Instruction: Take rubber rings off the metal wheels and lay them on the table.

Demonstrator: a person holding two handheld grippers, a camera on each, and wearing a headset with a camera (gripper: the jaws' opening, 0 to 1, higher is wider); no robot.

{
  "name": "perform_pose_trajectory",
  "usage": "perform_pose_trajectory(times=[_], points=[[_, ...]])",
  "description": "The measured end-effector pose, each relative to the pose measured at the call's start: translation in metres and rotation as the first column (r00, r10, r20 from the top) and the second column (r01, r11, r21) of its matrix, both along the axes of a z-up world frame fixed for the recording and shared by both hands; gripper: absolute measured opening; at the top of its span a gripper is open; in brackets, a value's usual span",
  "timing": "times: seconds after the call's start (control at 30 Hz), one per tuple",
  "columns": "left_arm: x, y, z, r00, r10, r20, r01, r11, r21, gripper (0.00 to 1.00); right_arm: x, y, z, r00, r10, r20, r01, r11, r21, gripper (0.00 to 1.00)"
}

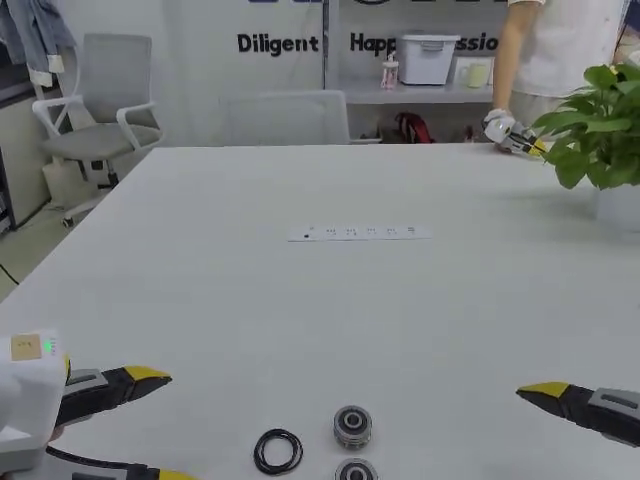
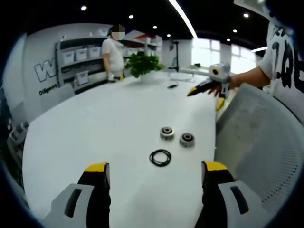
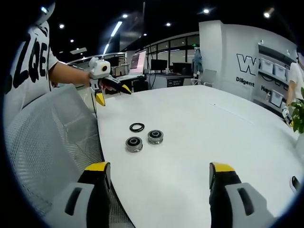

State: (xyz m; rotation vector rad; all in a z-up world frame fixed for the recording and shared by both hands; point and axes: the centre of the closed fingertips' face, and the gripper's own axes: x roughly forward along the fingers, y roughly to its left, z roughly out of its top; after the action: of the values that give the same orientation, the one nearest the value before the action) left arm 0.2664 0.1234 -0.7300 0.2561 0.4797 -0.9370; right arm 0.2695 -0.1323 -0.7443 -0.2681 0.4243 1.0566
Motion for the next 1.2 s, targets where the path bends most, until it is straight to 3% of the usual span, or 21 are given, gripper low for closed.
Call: perform_pose_trajectory(times=[1.2], points=[[0.0009,0.0067,0.0045,1.0,0.004,0.02,-0.004,1.0,0.029,0.81,-0.0028,-0.0012,0.0034,1.0,-0.011,0.009,0.011,1.0,0.002,0.83]])
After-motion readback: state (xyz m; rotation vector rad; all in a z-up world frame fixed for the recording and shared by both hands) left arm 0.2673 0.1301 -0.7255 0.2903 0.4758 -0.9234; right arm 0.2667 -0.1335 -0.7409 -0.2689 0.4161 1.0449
